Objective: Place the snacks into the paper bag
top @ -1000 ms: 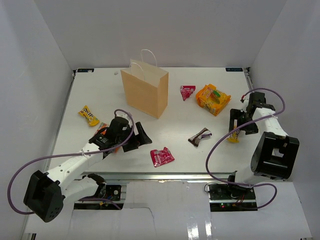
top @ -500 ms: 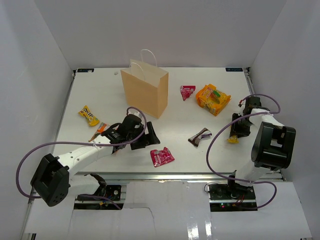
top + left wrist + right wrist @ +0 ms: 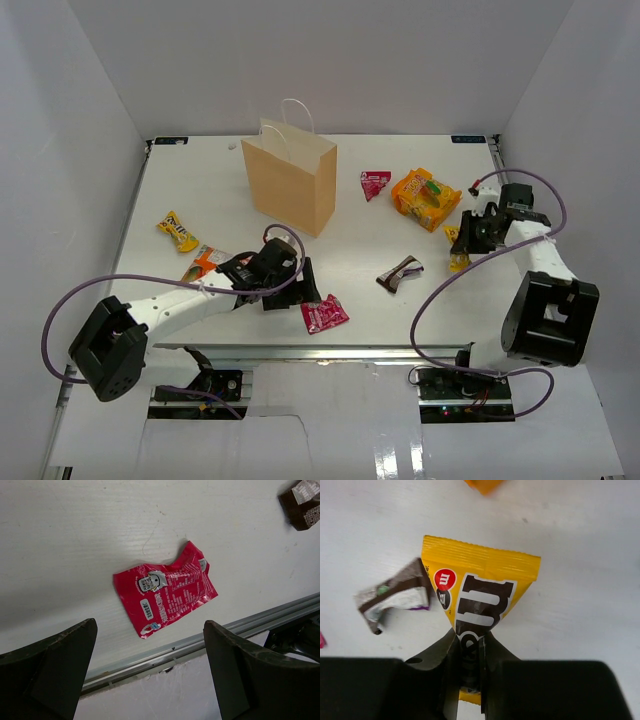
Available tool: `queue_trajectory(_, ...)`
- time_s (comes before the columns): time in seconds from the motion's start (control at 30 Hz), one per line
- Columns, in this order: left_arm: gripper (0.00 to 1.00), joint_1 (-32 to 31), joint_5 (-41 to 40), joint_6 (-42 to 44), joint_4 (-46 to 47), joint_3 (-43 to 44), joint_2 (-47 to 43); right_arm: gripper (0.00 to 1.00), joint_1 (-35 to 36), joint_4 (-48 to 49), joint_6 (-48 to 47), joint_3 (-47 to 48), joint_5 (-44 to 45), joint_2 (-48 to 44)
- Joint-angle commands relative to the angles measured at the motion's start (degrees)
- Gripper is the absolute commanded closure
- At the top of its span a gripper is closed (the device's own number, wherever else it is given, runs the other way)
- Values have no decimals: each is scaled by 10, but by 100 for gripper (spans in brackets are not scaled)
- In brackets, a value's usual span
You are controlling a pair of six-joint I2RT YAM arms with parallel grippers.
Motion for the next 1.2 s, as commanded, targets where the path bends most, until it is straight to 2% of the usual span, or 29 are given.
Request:
queue_trajectory(0.0,2,-15,-14,-5,-5,20,-9,86,29,9,-86,58,-142,-54)
queue_trajectory(0.1,2,-22,-32,-3,-5,21,-12,87,89,12,-133,92,-184,-80)
queue_trajectory(0.17,2,-29,-36,1,-5,22,-15,87,130,22,-149,124,-183,-94)
queue_trajectory(0.27,2,-37,-43,6,-6,23,-24,88,243,47,-165,166,-178,-95)
queue_trajectory(0.47,2,-53,-57,6,-9,16,-48,88,350,58,-149,343,-156,-18)
queue_trajectory(0.63,2,-63,-66,-12,-12,1,-72,89,398,70,-109,473,-139,57)
queue_trajectory(0.73,2,-66,-71,-17,-19,-2,-84,89,424,84,-94,509,-121,88)
queue_trajectory(1.17,2,-66,-75,-7,-27,-7,-91,90,465,131,-71,564,-44,168)
